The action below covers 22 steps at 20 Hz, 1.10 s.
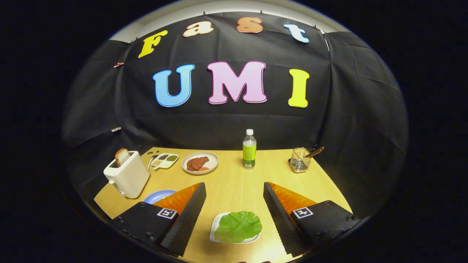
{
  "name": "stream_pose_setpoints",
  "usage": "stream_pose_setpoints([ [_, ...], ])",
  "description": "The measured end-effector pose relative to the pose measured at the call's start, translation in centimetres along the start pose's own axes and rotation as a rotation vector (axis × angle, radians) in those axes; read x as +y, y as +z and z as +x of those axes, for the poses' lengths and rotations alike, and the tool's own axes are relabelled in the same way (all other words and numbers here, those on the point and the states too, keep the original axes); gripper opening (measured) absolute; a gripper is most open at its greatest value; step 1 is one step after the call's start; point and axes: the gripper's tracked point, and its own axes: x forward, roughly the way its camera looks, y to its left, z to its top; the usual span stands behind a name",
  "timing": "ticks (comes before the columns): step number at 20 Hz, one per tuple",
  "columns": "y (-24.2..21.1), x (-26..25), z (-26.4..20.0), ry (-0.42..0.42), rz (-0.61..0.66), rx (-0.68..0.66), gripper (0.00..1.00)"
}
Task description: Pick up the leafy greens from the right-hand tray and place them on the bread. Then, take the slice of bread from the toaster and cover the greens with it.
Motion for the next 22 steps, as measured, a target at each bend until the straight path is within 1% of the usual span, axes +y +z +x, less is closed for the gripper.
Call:
stream_pose_setpoints([
  [6, -7.9, -0.1, 3.1, 0.05, -0.028, 0.194, 0.98],
  [11, -13.6, -0.5, 5.1, 0.078, -0.053, 0.331, 0.98],
  [15, -18.0, -0.5, 6.3, 0.074, -0.048, 0.438, 0.99],
  [19, -20.8, -0.6, 7.1, 0.071, -0.046, 0.533, 0.99],
  [22, -21.7, -0.8, 7.3, 0.077, -0.063, 0.559, 0.95],
])
